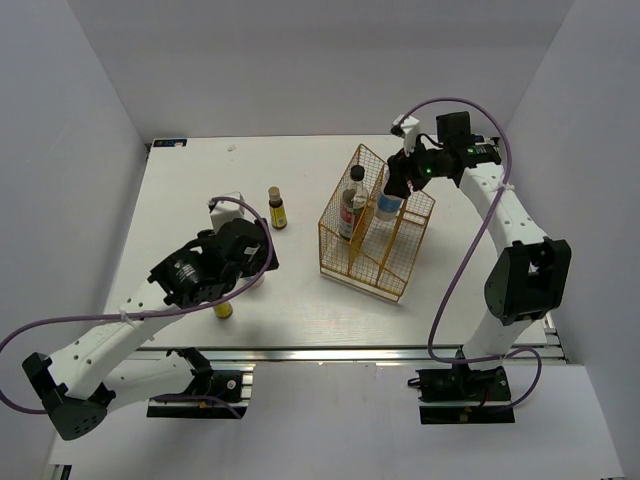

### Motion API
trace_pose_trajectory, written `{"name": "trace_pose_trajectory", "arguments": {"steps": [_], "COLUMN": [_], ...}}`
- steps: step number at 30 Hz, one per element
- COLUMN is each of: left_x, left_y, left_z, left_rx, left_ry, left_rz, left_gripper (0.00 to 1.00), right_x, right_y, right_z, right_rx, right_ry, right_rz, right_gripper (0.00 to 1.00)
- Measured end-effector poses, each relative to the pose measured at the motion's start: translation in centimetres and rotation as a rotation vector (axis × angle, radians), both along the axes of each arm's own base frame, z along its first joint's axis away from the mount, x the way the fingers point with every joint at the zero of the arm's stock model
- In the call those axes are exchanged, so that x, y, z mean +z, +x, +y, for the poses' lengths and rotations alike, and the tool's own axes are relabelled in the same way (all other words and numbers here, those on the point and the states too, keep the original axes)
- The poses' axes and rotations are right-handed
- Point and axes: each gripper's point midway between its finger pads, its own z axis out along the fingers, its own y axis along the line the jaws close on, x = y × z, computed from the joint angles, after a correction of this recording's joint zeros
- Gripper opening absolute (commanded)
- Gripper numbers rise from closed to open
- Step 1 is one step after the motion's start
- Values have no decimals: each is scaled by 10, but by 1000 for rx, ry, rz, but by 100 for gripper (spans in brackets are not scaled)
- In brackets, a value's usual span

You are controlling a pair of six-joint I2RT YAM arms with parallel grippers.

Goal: Organize the condiment bottles

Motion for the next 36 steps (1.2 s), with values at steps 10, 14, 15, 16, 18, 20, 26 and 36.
{"name": "trace_pose_trajectory", "arguments": {"steps": [10,14,15,16,18,20,26,36], "left_x": [0,0,0,0,0,0,-7,-26], "left_y": [2,2,2,2,2,2,0,5], "left_z": [-2,-2,-2,-2,-2,-2,-1,0], "left_rx": [0,0,0,0,0,0,-3,3], "left_ry": [-3,-5,-6,-5,-5,-5,10,85], "left_rz": [-4,-5,-6,-5,-5,-5,8,48], "left_gripper": [98,98,98,98,98,98,98,98], "right_x": [-36,-50,-51,-52,-50,-49,-47,39], "right_y": [-10,-16,-17,-17,-14,-11,-9,-25], "right_z": [4,7,8,9,10,10,10,-3], "right_rx": [13,20,23,24,26,25,25,16], "right_ry": [-56,-82,-84,-83,-82,-81,-84,-32], "right_rz": [43,60,60,59,43,26,13,-146], "right_gripper": [64,73,74,79,89,89,89,89]}}
